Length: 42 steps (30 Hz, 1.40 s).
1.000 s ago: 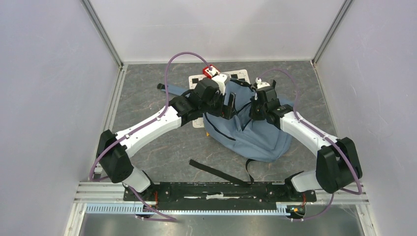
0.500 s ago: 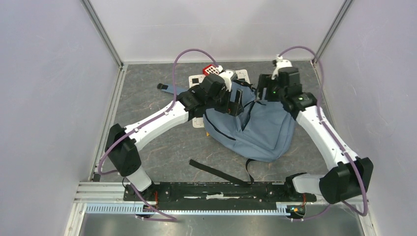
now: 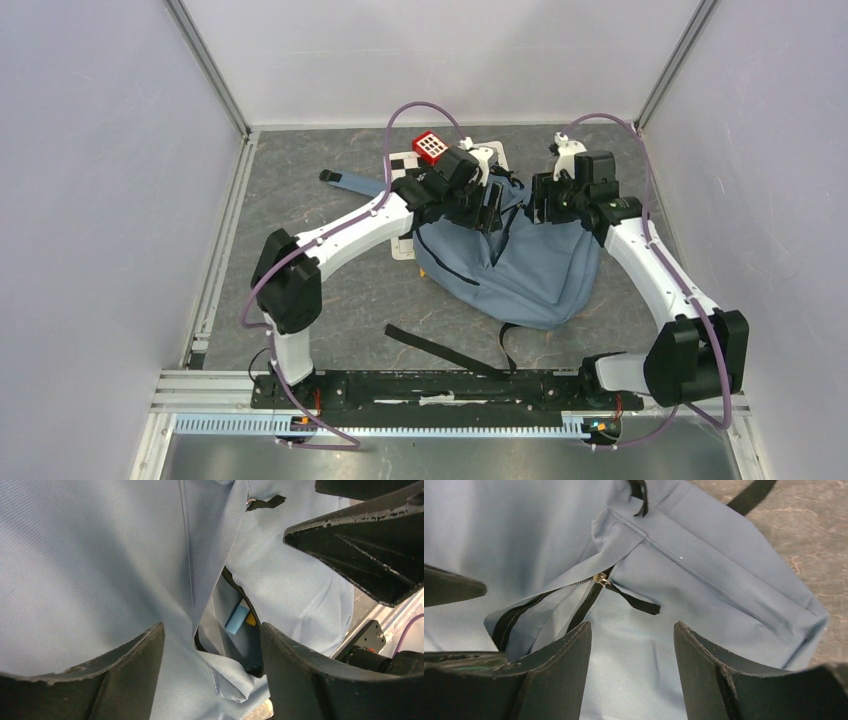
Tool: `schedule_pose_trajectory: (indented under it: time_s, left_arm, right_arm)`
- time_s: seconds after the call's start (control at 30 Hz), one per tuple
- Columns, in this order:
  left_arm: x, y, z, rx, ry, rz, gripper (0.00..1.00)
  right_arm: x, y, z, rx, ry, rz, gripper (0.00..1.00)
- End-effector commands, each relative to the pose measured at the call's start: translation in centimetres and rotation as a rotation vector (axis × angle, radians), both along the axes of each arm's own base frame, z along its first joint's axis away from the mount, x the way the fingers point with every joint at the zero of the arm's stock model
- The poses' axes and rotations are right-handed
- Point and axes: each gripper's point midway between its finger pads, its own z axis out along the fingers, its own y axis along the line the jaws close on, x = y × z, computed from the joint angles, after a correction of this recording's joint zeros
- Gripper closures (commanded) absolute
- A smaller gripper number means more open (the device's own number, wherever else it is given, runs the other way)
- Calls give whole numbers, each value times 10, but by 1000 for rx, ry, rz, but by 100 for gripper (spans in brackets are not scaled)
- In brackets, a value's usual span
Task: Pack the student bag
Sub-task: Zip the student bag at the center of the board.
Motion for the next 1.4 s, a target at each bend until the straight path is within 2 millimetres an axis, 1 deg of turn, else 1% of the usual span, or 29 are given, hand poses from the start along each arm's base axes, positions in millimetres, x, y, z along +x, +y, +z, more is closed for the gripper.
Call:
schedule_pose_trajectory:
  time_s: [0.0, 0.13, 0.2, 0.27, 0.4, 0.53, 0.6, 0.67, 0.73, 0.8, 0.9, 0.93, 0.97, 1.07, 1.1, 1.13, 1.17, 1.2, 1.27, 1.37]
  left_arm:
    - [8, -19, 12, -60, 11, -36, 29]
    - [9, -25, 3, -57, 33, -55, 41]
    - [9, -26, 1, -54, 36, -57, 46]
    - [10, -26, -5, -45, 44, -59, 52]
    - [6, -28, -15, -38, 75, -70, 64]
    - [4, -30, -18, -44, 92, -69, 72]
    - [4, -31, -19, -51, 103, -67, 78]
    - [3, -34, -19, -64, 111, -69, 82]
    - [3, -35, -19, -70, 116, -67, 86]
    - [3, -36, -18, -75, 115, -64, 89]
    - [3, -37, -18, -84, 120, -60, 94]
    - [3, -38, -18, -92, 122, -61, 95]
    - [2, -40, -17, -101, 127, -63, 95]
    - [0, -42, -18, -115, 143, -65, 93]
    - [1, -41, -17, -117, 140, -60, 85]
    - [3, -40, -15, -117, 133, -49, 74]
    - [6, -40, -11, -121, 121, -38, 59]
    - [9, -39, -8, -124, 106, -28, 49]
    - [16, -37, -1, -131, 80, -3, 43]
    - [33, -34, 1, -144, 76, 48, 38]
  right_arm:
    - [10, 20, 2, 43, -64, 129, 35]
    - [15, 23, -5, 28, -70, 164, 36]
    - [19, 23, -8, 15, -71, 177, 38]
    - [21, 23, -12, 4, -68, 184, 41]
    - [24, 24, -21, 0, -55, 188, 44]
    - [25, 29, -24, -32, -84, 225, 46]
    - [24, 33, -28, -50, -90, 231, 48]
    - [25, 34, -33, -83, -86, 221, 55]
    - [25, 31, -38, -126, -76, 194, 64]
    - [25, 26, -43, -169, -64, 159, 78]
    - [22, 21, -48, -192, -53, 131, 95]
    - [20, 21, -50, -190, -48, 130, 99]
    - [18, 22, -51, -184, -46, 136, 100]
    - [9, 30, -54, -145, -33, 178, 100]
    - [6, 33, -56, -127, -25, 186, 100]
    - [2, 36, -55, -108, -23, 197, 100]
    - [-2, 38, -55, -94, -24, 211, 100]
    - [-6, 43, -55, -58, -18, 211, 100]
    - [-15, 47, -57, -17, -14, 217, 100]
    - [-23, 51, -56, 27, -22, 219, 100]
